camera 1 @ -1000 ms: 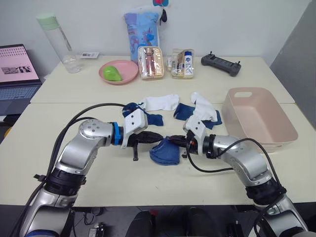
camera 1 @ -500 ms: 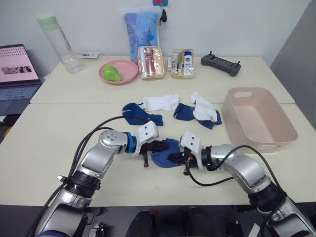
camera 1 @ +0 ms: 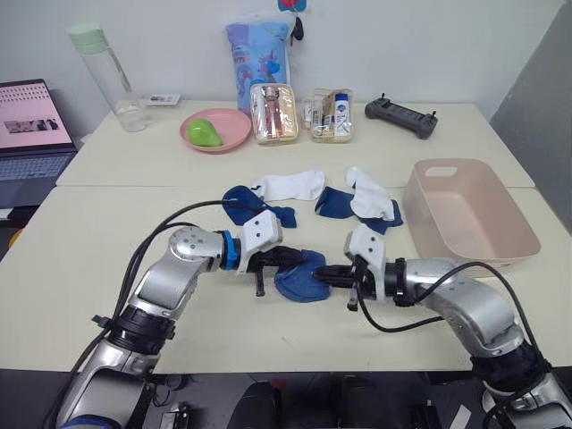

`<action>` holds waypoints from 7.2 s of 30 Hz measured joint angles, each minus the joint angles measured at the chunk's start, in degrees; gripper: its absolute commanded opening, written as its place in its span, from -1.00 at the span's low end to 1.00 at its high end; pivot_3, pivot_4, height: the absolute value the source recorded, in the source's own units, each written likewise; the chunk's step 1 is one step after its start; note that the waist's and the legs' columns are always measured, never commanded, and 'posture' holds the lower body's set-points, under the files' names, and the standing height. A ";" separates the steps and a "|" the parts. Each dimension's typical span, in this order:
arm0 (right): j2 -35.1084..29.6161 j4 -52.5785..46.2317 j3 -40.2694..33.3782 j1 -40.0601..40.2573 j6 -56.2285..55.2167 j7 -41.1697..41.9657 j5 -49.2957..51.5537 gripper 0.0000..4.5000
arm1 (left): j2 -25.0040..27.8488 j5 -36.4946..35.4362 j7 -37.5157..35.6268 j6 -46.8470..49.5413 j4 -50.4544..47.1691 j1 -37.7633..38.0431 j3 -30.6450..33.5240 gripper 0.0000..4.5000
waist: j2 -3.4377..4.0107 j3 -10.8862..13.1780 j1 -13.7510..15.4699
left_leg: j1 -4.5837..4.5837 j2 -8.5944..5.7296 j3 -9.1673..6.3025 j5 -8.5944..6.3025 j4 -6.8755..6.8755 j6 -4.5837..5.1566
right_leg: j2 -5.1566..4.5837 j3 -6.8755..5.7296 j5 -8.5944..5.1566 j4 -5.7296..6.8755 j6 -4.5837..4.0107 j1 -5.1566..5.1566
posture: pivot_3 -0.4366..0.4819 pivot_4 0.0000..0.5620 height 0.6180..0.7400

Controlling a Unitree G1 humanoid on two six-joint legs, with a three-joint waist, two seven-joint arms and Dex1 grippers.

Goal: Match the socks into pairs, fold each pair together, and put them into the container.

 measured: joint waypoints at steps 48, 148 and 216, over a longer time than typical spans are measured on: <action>26.46 23.64 -19.30 -12.69 37.82 -21.40 12.98 -0.73 | 3.21 6.17 -0.74 -10.11 8.65 4.11 -2.38 -1.00 | 0.05 -0.04 -0.34 | 0.17 0.03 0.05 0.01 -0.39 0.00 | 0.04 0.05 0.02 0.04 -0.04 -0.09 | -0.05 -0.47 0.88; -8.90 -8.51 -17.99 -2.56 -5.35 -0.63 -5.11 0.98 | 7.65 -7.08 14.37 6.64 0.64 8.42 25.21 1.00 | -0.01 0.44 1.37 | -0.42 0.00 0.18 0.04 0.10 -0.09 | -0.14 0.13 0.11 -0.05 0.13 -0.40 | -0.05 -0.47 0.88; -8.28 10.11 7.90 -0.45 -46.60 3.57 -32.84 -0.98 | 17.55 -19.80 12.05 16.14 -8.41 17.51 28.52 1.00 | -0.16 0.42 -0.42 | -0.70 0.26 0.36 0.15 0.14 -0.22 | 0.17 0.17 0.43 0.30 -0.16 -0.96 | -0.05 -0.47 0.88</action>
